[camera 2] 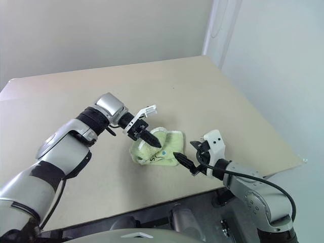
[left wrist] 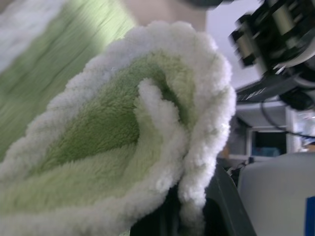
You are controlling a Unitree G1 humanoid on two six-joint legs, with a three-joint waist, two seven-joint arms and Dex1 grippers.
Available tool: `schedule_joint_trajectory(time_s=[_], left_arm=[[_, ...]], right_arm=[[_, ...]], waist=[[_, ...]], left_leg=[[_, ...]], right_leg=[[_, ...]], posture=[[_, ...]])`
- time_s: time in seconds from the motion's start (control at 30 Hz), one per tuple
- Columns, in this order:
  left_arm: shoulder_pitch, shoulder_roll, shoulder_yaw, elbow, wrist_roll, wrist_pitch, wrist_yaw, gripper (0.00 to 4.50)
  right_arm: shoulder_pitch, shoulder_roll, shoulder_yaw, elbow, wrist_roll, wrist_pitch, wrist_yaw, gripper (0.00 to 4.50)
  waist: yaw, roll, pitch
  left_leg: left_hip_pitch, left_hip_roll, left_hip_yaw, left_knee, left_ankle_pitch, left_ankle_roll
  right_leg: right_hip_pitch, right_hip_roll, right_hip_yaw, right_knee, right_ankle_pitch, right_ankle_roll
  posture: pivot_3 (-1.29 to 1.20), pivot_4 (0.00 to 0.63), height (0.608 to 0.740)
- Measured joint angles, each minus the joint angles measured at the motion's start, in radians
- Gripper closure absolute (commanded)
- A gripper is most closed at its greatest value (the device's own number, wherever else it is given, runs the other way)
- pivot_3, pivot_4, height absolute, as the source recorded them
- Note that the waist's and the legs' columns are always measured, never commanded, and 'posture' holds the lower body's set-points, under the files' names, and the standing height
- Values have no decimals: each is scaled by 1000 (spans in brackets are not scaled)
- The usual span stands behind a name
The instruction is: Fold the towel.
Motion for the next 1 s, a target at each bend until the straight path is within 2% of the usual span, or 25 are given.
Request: schedule_joint_trajectory(time_s=[0.17, 0.4, 0.83, 0.87, 1.0], left_arm=[[-23, -24, 71, 36, 1, 43, 16, 4481], [-42, -107, 214, 163, 27, 30, 181, 4481], [37, -126, 251, 16, 38, 33, 218, 4481], [40, -127, 254, 9, 38, 32, 226, 3987], [54, -125, 258, -8, 37, 31, 247, 2846]], right_arm=[[11, -4, -13, 0, 1, 0, 2, 0], [7, -15, -18, 0, -2, 0, 6, 0], [7, -22, 3, 1, -43, -28, 9, 0], [7, -22, 3, 1, -47, -32, 9, 0], [7, -22, 8, 1, -59, -40, 10, 0]], waist=[[1, 0, 0], [1, 0, 0], [1, 0, 0], [1, 0, 0], [1, 0, 0]], left_leg=[[0, 0, 0, 0, 0, 0], [0, 0, 0, 0, 0, 0], [1, 0, 0, 1, 0, 0], [1, 0, 0, 1, 0, 0], [1, 0, 0, 1, 0, 0]], right_leg=[[0, 0, 0, 0, 0, 0], [1, 0, 0, 0, 0, 0], [1, 0, 0, 2, 0, 0], [1, 0, 0, 2, 0, 0], [1, 0, 0, 2, 0, 0]], posture=[[0, 0, 740], [0, 0, 740], [0, 0, 740], [0, 0, 740], [0, 0, 740]])
